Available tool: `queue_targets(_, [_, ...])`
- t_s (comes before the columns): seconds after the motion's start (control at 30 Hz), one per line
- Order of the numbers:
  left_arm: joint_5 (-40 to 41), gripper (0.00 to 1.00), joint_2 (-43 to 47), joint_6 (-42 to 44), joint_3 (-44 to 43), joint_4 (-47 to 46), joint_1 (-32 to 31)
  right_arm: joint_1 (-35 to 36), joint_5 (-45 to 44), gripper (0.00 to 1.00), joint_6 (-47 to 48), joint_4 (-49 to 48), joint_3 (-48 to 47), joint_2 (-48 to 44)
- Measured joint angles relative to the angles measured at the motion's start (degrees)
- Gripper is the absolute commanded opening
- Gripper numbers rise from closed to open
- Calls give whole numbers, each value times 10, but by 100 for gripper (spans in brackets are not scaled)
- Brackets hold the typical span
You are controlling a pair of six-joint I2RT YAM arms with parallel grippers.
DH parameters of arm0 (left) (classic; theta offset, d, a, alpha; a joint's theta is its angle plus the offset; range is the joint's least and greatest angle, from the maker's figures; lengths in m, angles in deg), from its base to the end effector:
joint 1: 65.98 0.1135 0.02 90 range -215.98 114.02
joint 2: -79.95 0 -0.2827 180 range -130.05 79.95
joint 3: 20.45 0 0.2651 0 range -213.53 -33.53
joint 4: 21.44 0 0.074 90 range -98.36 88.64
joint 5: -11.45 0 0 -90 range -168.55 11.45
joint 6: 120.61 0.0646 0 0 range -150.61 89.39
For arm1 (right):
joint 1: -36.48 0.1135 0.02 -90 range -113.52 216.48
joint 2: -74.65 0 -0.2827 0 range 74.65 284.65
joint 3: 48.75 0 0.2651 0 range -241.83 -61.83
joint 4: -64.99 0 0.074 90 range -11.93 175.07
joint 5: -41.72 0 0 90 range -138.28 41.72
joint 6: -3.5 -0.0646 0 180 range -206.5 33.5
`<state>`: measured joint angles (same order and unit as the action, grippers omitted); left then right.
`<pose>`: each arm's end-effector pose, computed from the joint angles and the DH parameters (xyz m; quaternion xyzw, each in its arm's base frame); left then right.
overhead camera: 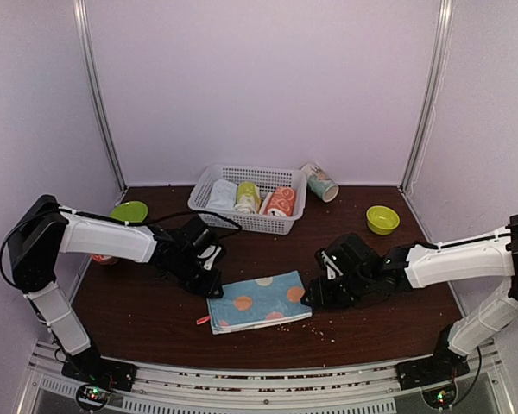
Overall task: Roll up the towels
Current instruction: Roll the towel at the center of the board.
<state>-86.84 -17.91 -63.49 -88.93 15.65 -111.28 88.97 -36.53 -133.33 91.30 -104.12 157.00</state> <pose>0.2359 -0.2516 0.1370 0.1203 0.9691 -0.1832 0.1132 0.1726 0.2465 0.1634 -0.0788 0.9414 0.3017 0.1287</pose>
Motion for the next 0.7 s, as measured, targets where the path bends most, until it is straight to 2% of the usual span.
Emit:
queue_targets(0.07, [-3, 42, 11, 4, 0, 7, 0, -20, 3, 48, -3, -11, 1, -5])
queue_targets(0.17, [-10, 46, 33, 5, -2, 17, 0, -47, 21, 48, -14, -48, 14, 2])
queue_targets(0.5, [-4, 44, 64, 5, -5, 44, -9, -64, 100, 41, -77, -182, 67, 75])
queue_targets(0.6, [2, 44, 64, 5, -5, 47, -12, -66, 115, 33, -100, -231, 78, 90])
queue_targets(0.7, [7, 43, 63, 5, -5, 47, -15, -67, 127, 17, -118, -277, 88, 107])
